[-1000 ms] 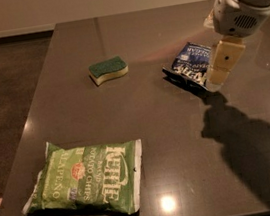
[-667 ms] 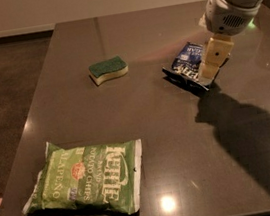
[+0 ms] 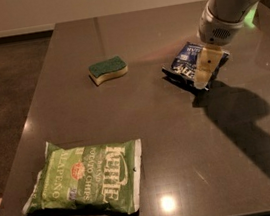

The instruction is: Pick blue chip bag

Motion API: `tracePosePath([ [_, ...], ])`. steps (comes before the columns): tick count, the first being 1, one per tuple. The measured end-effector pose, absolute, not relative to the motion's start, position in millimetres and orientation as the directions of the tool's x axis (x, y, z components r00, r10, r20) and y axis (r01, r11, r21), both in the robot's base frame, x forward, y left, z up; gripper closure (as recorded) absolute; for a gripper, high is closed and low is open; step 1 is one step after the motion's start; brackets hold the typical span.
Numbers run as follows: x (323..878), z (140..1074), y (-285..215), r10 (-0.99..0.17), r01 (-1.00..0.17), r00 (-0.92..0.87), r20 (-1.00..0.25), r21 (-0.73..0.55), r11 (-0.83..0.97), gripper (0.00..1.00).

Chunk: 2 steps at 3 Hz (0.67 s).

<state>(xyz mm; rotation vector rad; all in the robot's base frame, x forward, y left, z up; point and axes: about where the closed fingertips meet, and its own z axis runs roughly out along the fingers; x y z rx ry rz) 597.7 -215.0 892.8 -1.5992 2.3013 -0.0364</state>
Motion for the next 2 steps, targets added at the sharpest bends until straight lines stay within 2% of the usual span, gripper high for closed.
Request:
tracePosePath([
  [2,605,859,-225,-0.903,-0.894,-0.367,-0.225,-0.183,0.409,0.0],
])
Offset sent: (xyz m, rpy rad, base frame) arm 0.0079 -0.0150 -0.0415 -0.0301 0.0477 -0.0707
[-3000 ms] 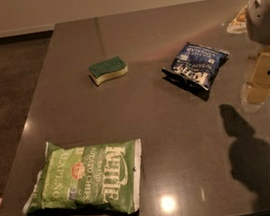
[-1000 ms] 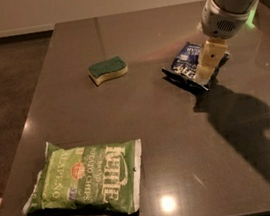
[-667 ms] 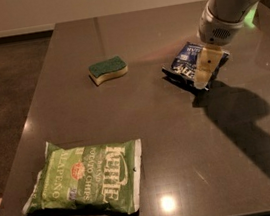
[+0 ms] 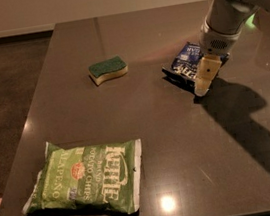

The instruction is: Pick blue chip bag

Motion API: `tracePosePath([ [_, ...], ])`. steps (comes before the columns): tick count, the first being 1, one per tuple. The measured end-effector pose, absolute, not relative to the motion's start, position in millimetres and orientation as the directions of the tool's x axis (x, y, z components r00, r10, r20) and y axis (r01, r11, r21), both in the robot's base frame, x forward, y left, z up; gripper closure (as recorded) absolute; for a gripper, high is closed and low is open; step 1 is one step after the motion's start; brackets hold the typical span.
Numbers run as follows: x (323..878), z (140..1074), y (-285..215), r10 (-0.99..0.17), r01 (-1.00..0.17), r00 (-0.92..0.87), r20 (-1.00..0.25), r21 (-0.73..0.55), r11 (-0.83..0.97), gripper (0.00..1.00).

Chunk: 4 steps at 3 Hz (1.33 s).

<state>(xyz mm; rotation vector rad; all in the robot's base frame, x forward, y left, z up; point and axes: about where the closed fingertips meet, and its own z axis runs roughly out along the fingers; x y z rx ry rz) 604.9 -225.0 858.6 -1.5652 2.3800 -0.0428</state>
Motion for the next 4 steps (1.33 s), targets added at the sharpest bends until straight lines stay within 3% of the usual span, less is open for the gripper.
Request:
tracePosePath([
  [1,608,852,-227,-0.9,-0.891,-0.377,-0.219,-0.182,0.417,0.0],
  [2,613,853,-228,-0.895,-0.886,-0.391,-0.213,-0.178,0.429,0.18],
  [4,607,873,-237,-0.882,-0.868,-0.413,-0.229,-0.194,0.457,0.65],
])
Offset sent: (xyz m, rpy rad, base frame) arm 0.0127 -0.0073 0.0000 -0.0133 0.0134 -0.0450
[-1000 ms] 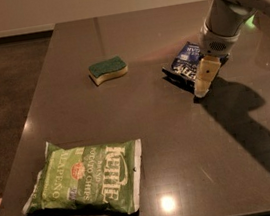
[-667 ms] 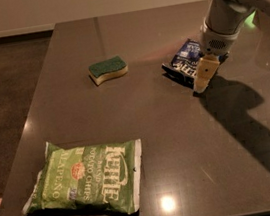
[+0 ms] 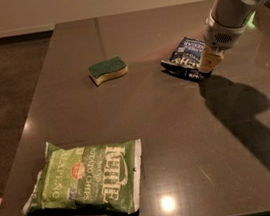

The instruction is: Pick blue chip bag

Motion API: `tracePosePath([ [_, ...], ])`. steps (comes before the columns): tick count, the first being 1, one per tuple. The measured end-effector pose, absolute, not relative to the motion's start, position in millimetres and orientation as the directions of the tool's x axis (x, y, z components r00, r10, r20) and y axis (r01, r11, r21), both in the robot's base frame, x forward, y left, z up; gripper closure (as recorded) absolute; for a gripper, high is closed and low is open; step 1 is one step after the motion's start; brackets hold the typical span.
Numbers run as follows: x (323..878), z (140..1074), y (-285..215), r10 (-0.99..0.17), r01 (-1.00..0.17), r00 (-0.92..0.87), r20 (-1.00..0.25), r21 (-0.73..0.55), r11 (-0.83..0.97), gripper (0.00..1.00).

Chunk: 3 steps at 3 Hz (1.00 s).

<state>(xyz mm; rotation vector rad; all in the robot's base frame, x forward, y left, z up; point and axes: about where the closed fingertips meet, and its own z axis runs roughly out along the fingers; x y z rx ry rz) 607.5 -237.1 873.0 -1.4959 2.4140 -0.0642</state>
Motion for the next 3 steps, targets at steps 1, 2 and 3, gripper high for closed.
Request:
tracePosePath([
  [1,601,885,-243,-0.872,-0.857,-0.424,-0.245,-0.204,0.474,0.88],
  [2,596,891,-247,-0.867,-0.851,-0.43,-0.253,-0.206,0.483,1.0],
  [3,599,917,-236,-0.87,-0.852,-0.395,-0.294,-0.237,0.467,1.0],
])
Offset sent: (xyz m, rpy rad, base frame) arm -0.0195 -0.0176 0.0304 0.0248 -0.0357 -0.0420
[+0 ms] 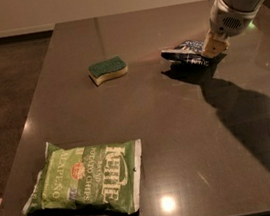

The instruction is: Pick blue chip bag

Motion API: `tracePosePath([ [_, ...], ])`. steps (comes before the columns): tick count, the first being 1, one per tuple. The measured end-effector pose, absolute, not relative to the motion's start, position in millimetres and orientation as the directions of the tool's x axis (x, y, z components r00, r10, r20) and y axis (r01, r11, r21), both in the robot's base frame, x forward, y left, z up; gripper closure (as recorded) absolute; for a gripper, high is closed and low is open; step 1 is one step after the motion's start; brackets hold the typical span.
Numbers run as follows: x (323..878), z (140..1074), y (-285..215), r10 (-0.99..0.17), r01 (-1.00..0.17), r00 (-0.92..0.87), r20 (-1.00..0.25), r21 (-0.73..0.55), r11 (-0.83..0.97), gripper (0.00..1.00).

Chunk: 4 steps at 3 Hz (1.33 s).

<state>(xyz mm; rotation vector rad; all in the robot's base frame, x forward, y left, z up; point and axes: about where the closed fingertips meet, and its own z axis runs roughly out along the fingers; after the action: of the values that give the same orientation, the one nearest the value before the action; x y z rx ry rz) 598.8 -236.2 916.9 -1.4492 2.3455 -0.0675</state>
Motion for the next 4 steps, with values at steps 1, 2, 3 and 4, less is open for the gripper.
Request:
tracePosePath([
  [1,600,974,-202,-0.882,-0.86,-0.278,-0.38,-0.311,0.405,1.0],
  [2,595,1001,-182,-0.884,-0.869,-0.194,-0.426,-0.343,0.356,1.0],
  [3,585,1031,-170,-0.873,-0.868,-0.116,-0.474,-0.379,0.321,1.0],
  [4,573,1051,-161,-0.86,-0.869,-0.052,-0.507,-0.402,0.289,1.0],
])
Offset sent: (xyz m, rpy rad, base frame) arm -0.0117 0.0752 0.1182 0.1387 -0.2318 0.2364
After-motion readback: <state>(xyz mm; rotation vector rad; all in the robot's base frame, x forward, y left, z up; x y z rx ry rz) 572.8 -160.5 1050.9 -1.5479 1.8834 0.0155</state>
